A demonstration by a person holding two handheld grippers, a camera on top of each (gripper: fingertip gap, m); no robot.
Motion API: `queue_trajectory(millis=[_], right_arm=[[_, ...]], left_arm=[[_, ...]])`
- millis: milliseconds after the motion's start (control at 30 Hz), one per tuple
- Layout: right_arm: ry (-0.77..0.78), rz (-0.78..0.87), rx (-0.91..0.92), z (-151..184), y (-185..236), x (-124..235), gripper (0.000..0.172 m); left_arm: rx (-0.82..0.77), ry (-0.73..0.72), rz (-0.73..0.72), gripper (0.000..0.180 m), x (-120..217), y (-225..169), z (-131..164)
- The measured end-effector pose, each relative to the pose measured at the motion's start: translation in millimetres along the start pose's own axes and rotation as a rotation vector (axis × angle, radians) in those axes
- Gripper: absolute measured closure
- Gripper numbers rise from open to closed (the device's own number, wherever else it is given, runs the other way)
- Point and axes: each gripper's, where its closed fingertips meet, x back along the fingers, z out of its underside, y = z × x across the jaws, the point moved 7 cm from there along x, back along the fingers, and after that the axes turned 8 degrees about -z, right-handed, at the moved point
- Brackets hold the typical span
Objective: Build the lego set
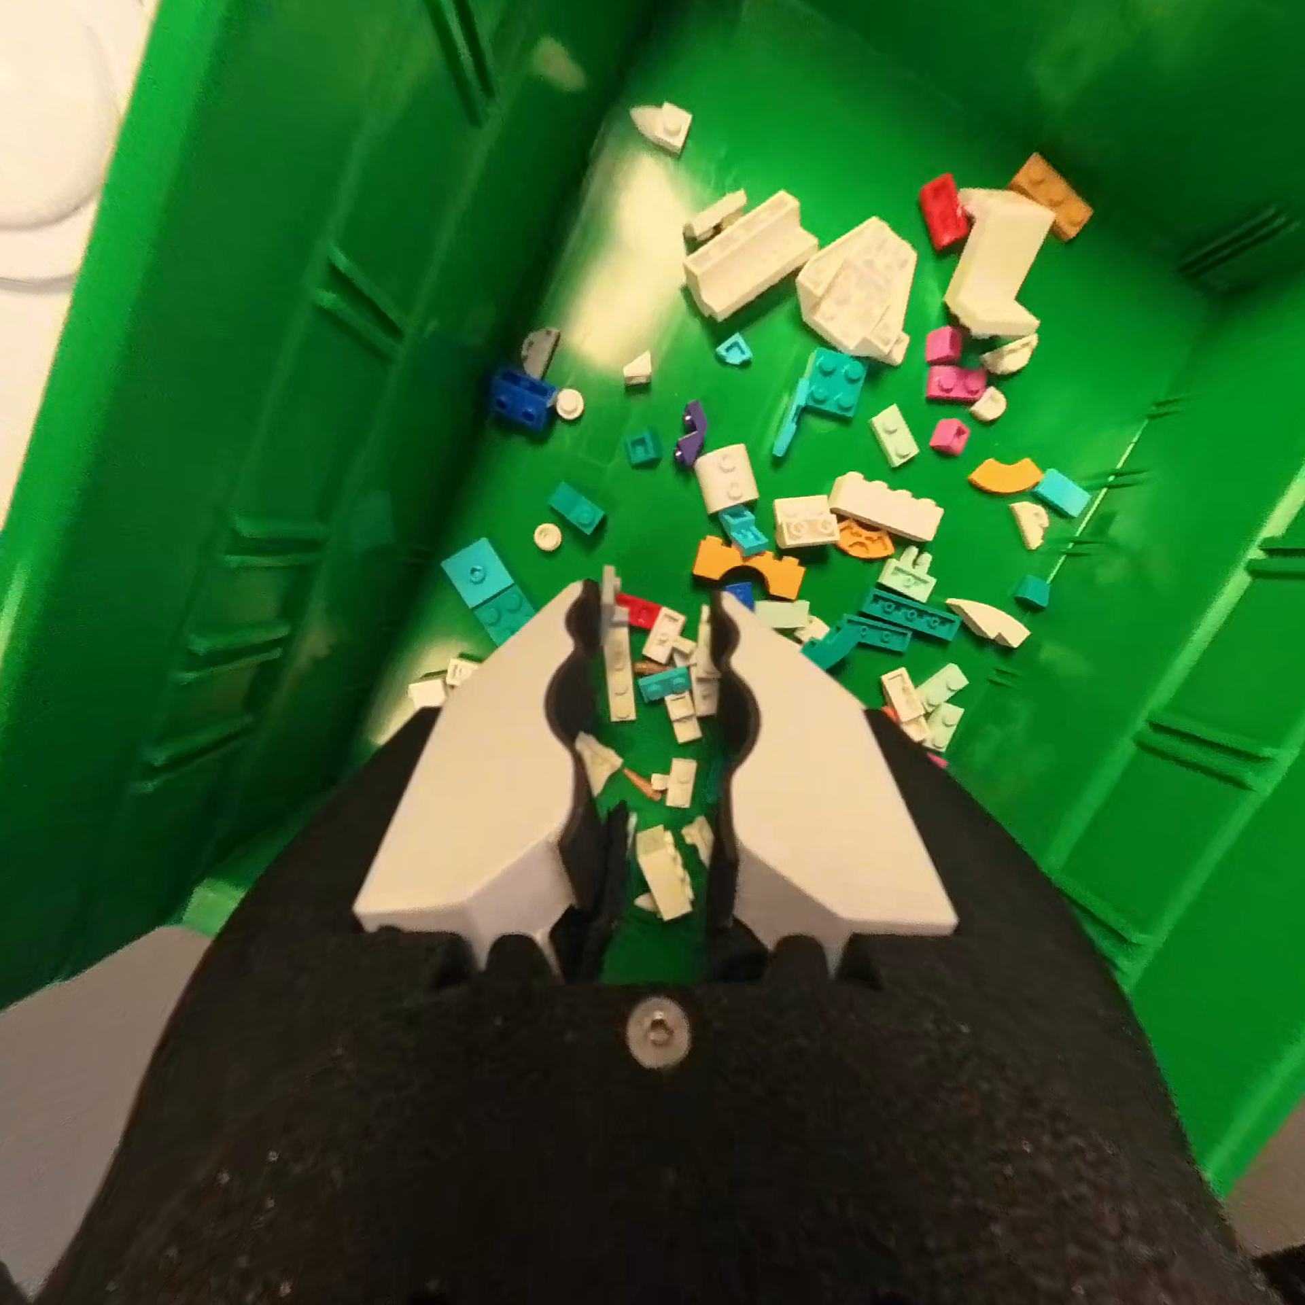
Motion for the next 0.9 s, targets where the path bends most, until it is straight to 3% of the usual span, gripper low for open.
queue_trajectory(millis=[167,333,400,467,600,700,767,800,900], right_arm=[[-0.008,-0.006,-0.015,0,-1,1,0.170],[-0.014,-0.015,-0.028,0,0,1,0.171],[-0.018,-0.004,-0.040,0,-2,2,0.170],[-0.024,0.023,-0.052,1,-7,4,0.170],[-0.055,0.099,-0.098,2,-19,12,0.171],[-0.079,0.140,-0.128,0,-26,18,0.170],[-0.096,0.166,-0.127,-3,-28,20,0.171],[-0.106,0.182,-0.116,-5,-29,22,0.171],[-0.143,0.234,-0.056,-12,-29,26,0.170]], left_arm=[[0.018,-0.006,0.041,0.141,2,-4,-1],[0.115,-0.011,0.174,0.136,-3,-3,-3],[0.140,-0.121,0.164,0.137,9,-2,-11],[0.123,-0.328,0.125,0.138,41,-10,-19],[-0.060,-0.796,0.145,0.146,130,-84,1],[-0.389,-1.041,0.173,0.168,157,-169,49],[-0.603,-1.055,0.146,0.168,144,-214,79],[-0.615,-1.034,0.186,0.160,136,-230,90],[-0.406,-0.997,0.493,0.148,124,-254,106]])
